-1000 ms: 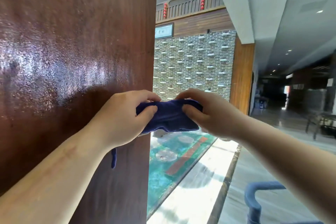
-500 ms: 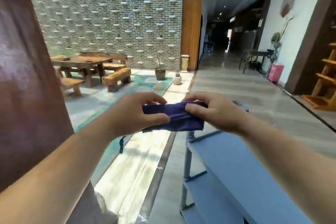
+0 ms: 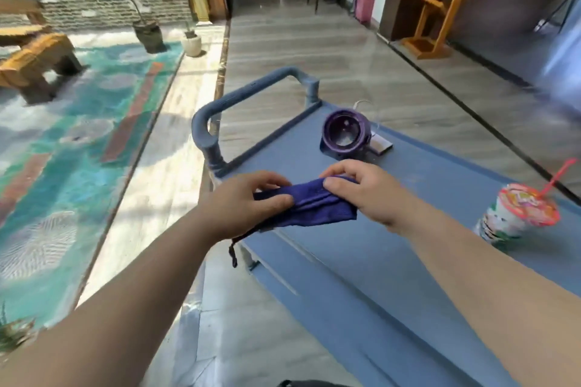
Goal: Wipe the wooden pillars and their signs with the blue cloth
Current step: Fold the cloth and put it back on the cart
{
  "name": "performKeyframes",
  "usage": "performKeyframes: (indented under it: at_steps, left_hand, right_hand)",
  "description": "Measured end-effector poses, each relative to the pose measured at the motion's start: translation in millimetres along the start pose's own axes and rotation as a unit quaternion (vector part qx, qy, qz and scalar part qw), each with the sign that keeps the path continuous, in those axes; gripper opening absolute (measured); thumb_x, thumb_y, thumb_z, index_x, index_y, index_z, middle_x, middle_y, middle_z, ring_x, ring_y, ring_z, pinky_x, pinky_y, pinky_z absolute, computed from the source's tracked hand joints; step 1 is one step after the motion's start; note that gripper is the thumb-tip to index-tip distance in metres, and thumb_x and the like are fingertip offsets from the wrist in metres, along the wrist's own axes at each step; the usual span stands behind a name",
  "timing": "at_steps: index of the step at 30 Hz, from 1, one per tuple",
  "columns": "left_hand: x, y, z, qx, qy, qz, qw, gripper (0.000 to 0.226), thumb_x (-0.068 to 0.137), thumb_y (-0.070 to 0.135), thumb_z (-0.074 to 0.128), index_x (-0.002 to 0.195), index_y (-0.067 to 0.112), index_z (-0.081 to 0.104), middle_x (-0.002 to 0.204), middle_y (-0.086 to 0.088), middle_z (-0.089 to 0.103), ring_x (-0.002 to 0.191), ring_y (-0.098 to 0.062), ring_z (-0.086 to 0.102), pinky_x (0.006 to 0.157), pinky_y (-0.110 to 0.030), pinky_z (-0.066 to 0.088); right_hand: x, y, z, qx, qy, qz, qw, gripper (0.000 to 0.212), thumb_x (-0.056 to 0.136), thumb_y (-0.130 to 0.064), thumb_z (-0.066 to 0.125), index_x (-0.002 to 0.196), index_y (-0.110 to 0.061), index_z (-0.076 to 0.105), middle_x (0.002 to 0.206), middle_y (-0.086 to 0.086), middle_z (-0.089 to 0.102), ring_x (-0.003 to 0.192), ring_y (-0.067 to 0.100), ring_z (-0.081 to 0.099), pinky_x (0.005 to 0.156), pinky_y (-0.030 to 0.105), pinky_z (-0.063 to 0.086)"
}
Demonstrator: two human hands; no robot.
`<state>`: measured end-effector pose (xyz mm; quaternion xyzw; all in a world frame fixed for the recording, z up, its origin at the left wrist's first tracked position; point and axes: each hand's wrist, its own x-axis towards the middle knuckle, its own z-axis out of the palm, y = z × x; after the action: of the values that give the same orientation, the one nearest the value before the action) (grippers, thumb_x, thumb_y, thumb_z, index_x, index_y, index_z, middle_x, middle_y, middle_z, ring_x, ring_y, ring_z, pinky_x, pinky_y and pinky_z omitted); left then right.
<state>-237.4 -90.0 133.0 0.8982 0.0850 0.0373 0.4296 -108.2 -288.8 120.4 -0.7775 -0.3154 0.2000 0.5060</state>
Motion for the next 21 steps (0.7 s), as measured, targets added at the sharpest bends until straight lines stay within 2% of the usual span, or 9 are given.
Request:
performKeyframes:
  at_steps: [2, 6, 9, 11, 13, 15, 18, 21]
  left_hand:
    - [9, -13, 20, -0.082, -0.021, -0.024, 0.996, 0.031, 0.069, 0.055, 0.064, 0.097, 0.042, 0.067, 0.099, 0.014, 0.070, 0.088, -0.002, 0.066, 0.082, -0.026, 0.049]
    - [28, -31, 57, -0.208, -0.046, -0.070, 0.975, 0.030, 0.071, 0.047, 0.067, 0.099, 0.036, 0.069, 0.101, 0.005, 0.072, 0.091, -0.012, 0.068, 0.082, -0.026, 0.050]
    - [43, -41, 80, -0.299, -0.070, -0.104, 0.946, 0.026, 0.078, 0.037, 0.065, 0.102, 0.029, 0.070, 0.097, 0.004, 0.073, 0.085, -0.011, 0.067, 0.075, -0.020, 0.051]
    - [52, -50, 93, -0.357, -0.073, -0.129, 0.923, 0.026, 0.081, 0.036, 0.063, 0.103, 0.025, 0.070, 0.101, -0.001, 0.072, 0.089, -0.016, 0.067, 0.080, -0.025, 0.052]
    - [62, -57, 106, -0.400, -0.064, -0.157, 0.900, 0.025, 0.083, 0.034, 0.062, 0.104, 0.023, 0.070, 0.104, -0.005, 0.072, 0.093, -0.020, 0.067, 0.083, -0.032, 0.054]
    - [73, -64, 119, -0.419, -0.051, -0.192, 0.886, 0.022, 0.085, 0.034, 0.059, 0.101, 0.025, 0.071, 0.103, -0.005, 0.071, 0.089, -0.019, 0.067, 0.077, -0.034, 0.056]
    - [90, -76, 132, -0.414, -0.047, -0.228, 0.880, 0.022, 0.085, 0.036, 0.060, 0.103, 0.027, 0.070, 0.101, -0.002, 0.072, 0.081, -0.015, 0.066, 0.062, -0.027, 0.052]
    - [104, -85, 140, -0.398, -0.041, -0.240, 0.884, 0.030, 0.077, 0.038, 0.066, 0.104, 0.025, 0.068, 0.100, -0.004, 0.071, 0.083, -0.015, 0.068, 0.071, -0.030, 0.051]
  right_hand:
    - [-8, 24, -2, 0.045, 0.013, 0.041, 0.998, 0.005, 0.083, -0.030, 0.065, 0.086, -0.026, 0.067, 0.080, -0.009, 0.071, 0.069, 0.003, 0.061, 0.062, 0.015, 0.047]
    - [-22, 65, -11, 0.133, 0.043, 0.138, 0.981, 0.007, 0.085, -0.028, 0.063, 0.080, -0.026, 0.067, 0.078, -0.008, 0.068, 0.070, 0.007, 0.061, 0.062, 0.020, 0.044]
    - [-27, 88, -18, 0.201, 0.068, 0.204, 0.956, 0.015, 0.087, -0.028, 0.061, 0.074, -0.026, 0.067, 0.076, -0.007, 0.067, 0.069, 0.008, 0.061, 0.062, 0.024, 0.044]
    - [-28, 101, -19, 0.238, 0.075, 0.236, 0.939, 0.019, 0.088, -0.029, 0.060, 0.071, -0.028, 0.069, 0.074, -0.007, 0.068, 0.066, 0.008, 0.063, 0.061, 0.024, 0.045]
    - [-27, 114, -19, 0.257, 0.077, 0.259, 0.928, 0.020, 0.088, -0.031, 0.059, 0.071, -0.027, 0.069, 0.071, -0.007, 0.069, 0.062, 0.008, 0.063, 0.052, 0.019, 0.045]
    - [-21, 125, -19, 0.268, 0.086, 0.284, 0.916, 0.019, 0.089, -0.032, 0.057, 0.076, -0.023, 0.066, 0.067, -0.008, 0.069, 0.057, 0.008, 0.062, 0.045, 0.017, 0.042]
    - [-6, 141, -24, 0.271, 0.092, 0.312, 0.906, 0.018, 0.090, -0.033, 0.055, 0.080, -0.022, 0.064, 0.066, -0.006, 0.068, 0.057, 0.009, 0.062, 0.049, 0.021, 0.043]
    - [10, 156, -28, 0.262, 0.100, 0.319, 0.905, 0.015, 0.090, -0.032, 0.055, 0.087, -0.021, 0.064, 0.077, 0.000, 0.069, 0.069, 0.014, 0.063, 0.059, 0.025, 0.047]
